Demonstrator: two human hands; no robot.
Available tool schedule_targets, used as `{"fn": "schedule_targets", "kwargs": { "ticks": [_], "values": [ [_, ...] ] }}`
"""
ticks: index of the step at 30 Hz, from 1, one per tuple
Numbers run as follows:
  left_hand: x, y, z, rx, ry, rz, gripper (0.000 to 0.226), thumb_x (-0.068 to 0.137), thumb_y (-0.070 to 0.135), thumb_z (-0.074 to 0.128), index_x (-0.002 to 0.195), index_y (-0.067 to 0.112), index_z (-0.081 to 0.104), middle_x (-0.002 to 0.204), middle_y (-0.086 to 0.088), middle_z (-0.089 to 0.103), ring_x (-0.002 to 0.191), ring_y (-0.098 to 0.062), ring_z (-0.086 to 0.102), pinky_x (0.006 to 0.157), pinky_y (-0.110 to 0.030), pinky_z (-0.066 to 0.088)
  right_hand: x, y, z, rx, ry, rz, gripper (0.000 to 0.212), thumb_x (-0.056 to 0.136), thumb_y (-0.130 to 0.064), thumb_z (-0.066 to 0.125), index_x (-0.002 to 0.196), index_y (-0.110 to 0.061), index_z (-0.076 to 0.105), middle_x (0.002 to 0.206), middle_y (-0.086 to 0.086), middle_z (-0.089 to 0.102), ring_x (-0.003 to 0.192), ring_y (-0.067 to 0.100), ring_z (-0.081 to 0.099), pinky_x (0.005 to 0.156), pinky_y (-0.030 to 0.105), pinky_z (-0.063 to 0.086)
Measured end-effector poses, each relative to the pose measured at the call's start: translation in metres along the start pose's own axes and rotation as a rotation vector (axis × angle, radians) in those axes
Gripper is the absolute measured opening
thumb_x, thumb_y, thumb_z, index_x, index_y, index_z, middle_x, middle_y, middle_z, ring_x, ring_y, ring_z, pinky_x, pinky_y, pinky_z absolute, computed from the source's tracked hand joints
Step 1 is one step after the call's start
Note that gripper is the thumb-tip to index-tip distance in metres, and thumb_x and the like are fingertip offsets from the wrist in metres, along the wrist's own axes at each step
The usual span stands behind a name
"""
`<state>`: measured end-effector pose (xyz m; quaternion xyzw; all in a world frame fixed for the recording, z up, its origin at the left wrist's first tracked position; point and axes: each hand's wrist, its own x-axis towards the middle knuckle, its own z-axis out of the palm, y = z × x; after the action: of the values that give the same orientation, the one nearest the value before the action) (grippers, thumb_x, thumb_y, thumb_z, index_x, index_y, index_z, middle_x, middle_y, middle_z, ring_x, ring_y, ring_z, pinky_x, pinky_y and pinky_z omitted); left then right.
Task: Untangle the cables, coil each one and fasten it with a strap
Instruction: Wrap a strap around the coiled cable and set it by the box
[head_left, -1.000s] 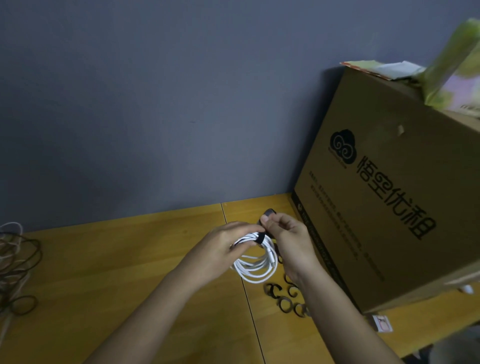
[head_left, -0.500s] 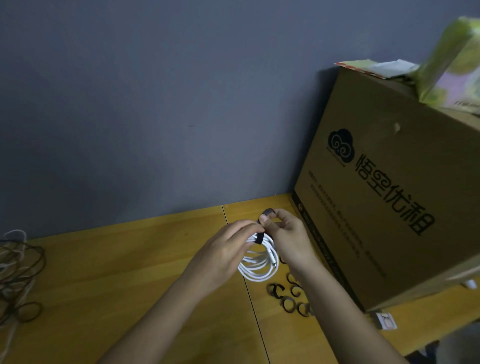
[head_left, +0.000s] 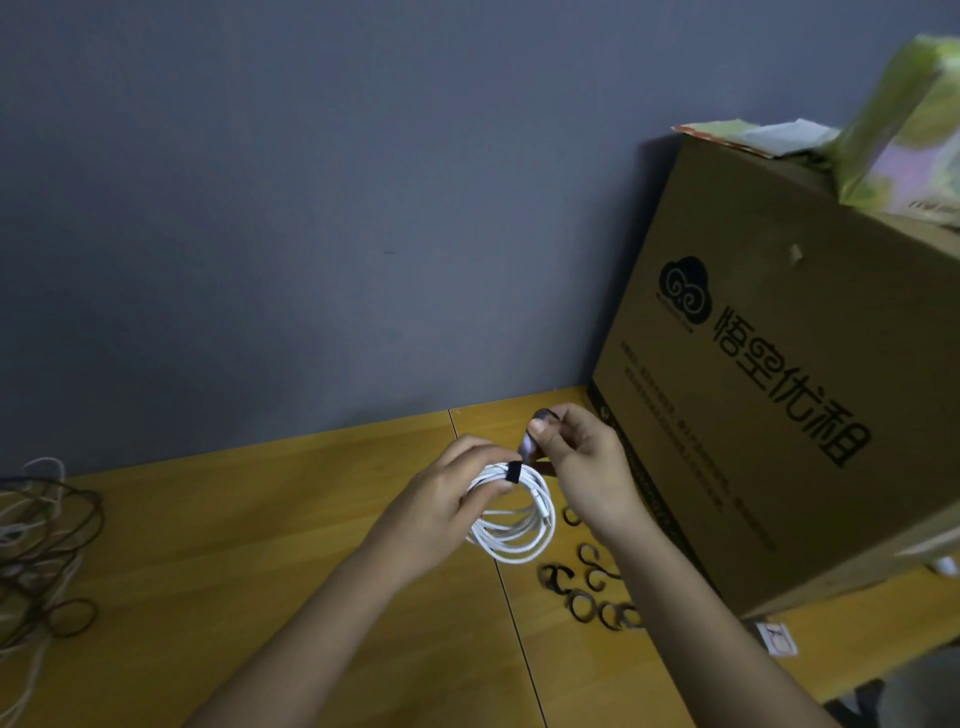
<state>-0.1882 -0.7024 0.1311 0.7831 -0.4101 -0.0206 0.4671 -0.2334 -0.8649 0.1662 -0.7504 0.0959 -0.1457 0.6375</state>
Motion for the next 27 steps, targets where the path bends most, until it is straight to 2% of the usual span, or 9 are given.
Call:
{"fn": "schedule_targets", "kwargs": {
  "ticks": [7, 12, 16, 20, 22, 24, 25, 26, 27],
  "values": [
    [0.001, 0.002, -0.001, 0.050, -0.028, -0.072, 0.020, 0.096, 0.031, 0.049, 0.113, 0.027, 0.058, 0.106, 0.025, 0.054, 0.100, 0.005, 0.053, 0.083, -0.018, 0.042, 0.004, 0.006, -0.001, -0.156, -0.001, -0.047, 0.013, 0.093, -0.011, 0.059, 0.082, -0.007, 0.062, 0.071, 0.000, 0.066, 0.070, 0.017, 0.064, 0.067, 0.032, 0.054],
    [0.006, 0.005, -0.001, 0.038, 0.043, -0.217, 0.013, 0.093, 0.024, 0.059, 0.105, 0.022, 0.064, 0.083, 0.020, 0.059, 0.082, 0.007, 0.054, 0.067, -0.010, 0.036, -0.002, 0.006, 0.001, -0.245, -0.056, -0.153, 0.017, 0.089, -0.008, 0.064, 0.077, -0.021, 0.065, 0.075, -0.009, 0.066, 0.076, 0.007, 0.061, 0.069, 0.021, 0.048],
    [0.010, 0.006, -0.008, 0.025, -0.032, -0.285, 0.006, 0.093, 0.026, 0.060, 0.096, 0.027, 0.065, 0.072, 0.010, 0.066, 0.068, 0.000, 0.058, 0.056, -0.016, 0.039, -0.003, 0.005, -0.005, -0.358, -0.166, -0.256, 0.015, 0.088, -0.009, 0.066, 0.080, -0.021, 0.070, 0.081, -0.014, 0.065, 0.083, 0.004, 0.062, 0.074, 0.019, 0.047],
    [0.016, 0.007, -0.012, -0.021, -0.039, -0.317, 0.023, 0.090, 0.015, 0.058, 0.081, 0.036, 0.063, 0.070, 0.006, 0.068, 0.064, -0.001, 0.063, 0.057, -0.022, 0.046, 0.000, -0.001, -0.014, -0.394, -0.331, -0.253, 0.016, 0.088, -0.006, 0.063, 0.089, -0.015, 0.076, 0.099, -0.010, 0.067, 0.094, 0.005, 0.062, 0.081, 0.023, 0.049],
    [0.021, 0.005, -0.014, -0.056, -0.023, -0.342, 0.023, 0.089, 0.010, 0.056, 0.086, 0.030, 0.066, 0.076, 0.002, 0.071, 0.068, -0.004, 0.067, 0.065, -0.028, 0.052, -0.001, -0.001, -0.014, -0.466, -0.338, -0.264, 0.018, 0.086, -0.006, 0.063, 0.089, -0.016, 0.077, 0.107, -0.014, 0.065, 0.095, 0.002, 0.060, 0.076, 0.018, 0.047],
    [0.023, 0.004, -0.014, -0.073, -0.036, -0.346, 0.020, 0.089, 0.009, 0.057, 0.090, 0.026, 0.069, 0.077, 0.002, 0.072, 0.071, -0.007, 0.068, 0.072, -0.034, 0.053, -0.003, 0.002, -0.014, -0.515, -0.311, -0.275, 0.017, 0.085, -0.008, 0.064, 0.091, -0.017, 0.077, 0.107, -0.019, 0.064, 0.092, -0.002, 0.060, 0.072, 0.012, 0.043],
    [0.022, 0.003, -0.012, -0.096, -0.037, -0.354, 0.020, 0.089, 0.009, 0.059, 0.089, 0.026, 0.069, 0.077, 0.002, 0.072, 0.071, -0.008, 0.069, 0.073, -0.036, 0.053, -0.003, 0.003, -0.016, -0.505, -0.297, -0.260, 0.017, 0.085, -0.010, 0.064, 0.092, -0.019, 0.078, 0.105, -0.022, 0.064, 0.093, -0.002, 0.061, 0.072, 0.014, 0.044],
    [0.022, 0.003, -0.011, -0.130, -0.028, -0.367, 0.021, 0.089, 0.010, 0.060, 0.088, 0.028, 0.069, 0.077, 0.002, 0.073, 0.072, -0.009, 0.069, 0.074, -0.038, 0.053, -0.005, 0.003, -0.017, -0.477, -0.288, -0.237, 0.017, 0.086, -0.014, 0.064, 0.091, -0.022, 0.077, 0.104, -0.023, 0.065, 0.094, 0.001, 0.064, 0.071, 0.021, 0.050],
    [0.021, 0.003, -0.009, -0.160, -0.012, -0.380, 0.020, 0.089, 0.011, 0.061, 0.087, 0.029, 0.070, 0.078, 0.001, 0.073, 0.073, -0.012, 0.070, 0.075, -0.040, 0.053, -0.007, 0.003, -0.018, -0.439, -0.277, -0.212, 0.015, 0.086, -0.020, 0.062, 0.089, -0.027, 0.075, 0.101, -0.022, 0.068, 0.091, 0.013, 0.067, 0.070, 0.036, 0.054]
  ]
}}
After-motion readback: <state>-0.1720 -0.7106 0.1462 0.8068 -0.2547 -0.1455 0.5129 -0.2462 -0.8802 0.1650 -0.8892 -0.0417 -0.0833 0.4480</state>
